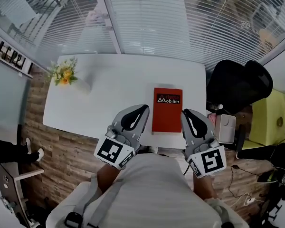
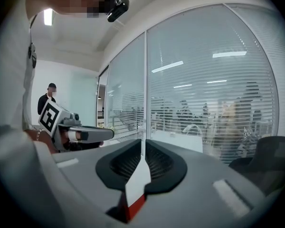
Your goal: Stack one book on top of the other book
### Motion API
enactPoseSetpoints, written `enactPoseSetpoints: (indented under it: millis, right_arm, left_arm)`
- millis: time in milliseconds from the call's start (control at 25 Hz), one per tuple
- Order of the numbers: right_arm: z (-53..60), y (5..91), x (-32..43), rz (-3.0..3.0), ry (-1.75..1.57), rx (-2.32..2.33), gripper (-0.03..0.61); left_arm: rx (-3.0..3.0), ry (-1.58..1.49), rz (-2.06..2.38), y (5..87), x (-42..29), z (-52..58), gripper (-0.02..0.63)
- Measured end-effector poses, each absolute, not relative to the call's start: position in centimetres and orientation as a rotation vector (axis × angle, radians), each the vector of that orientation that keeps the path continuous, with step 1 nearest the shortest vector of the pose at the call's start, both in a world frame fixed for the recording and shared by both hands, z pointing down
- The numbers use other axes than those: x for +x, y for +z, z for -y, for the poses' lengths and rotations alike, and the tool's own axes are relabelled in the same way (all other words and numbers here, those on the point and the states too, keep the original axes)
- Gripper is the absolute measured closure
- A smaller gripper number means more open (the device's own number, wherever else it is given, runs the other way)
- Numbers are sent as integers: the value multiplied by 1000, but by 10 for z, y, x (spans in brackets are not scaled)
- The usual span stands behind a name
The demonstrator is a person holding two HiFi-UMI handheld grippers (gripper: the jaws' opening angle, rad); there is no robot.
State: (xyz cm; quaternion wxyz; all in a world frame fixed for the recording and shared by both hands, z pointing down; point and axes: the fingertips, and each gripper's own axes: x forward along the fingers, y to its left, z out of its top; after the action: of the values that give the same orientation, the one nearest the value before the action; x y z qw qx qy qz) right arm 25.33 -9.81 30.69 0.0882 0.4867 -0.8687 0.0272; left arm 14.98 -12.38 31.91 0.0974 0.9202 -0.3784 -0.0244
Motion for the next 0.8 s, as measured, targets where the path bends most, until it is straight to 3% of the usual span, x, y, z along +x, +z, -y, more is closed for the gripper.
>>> enactPoseSetpoints:
  millis: [800]
  right_arm:
    - [100, 301, 245, 2577, 46, 1457, 557]
  left_arm:
    - [2728, -64, 1121, 315, 146, 123, 607]
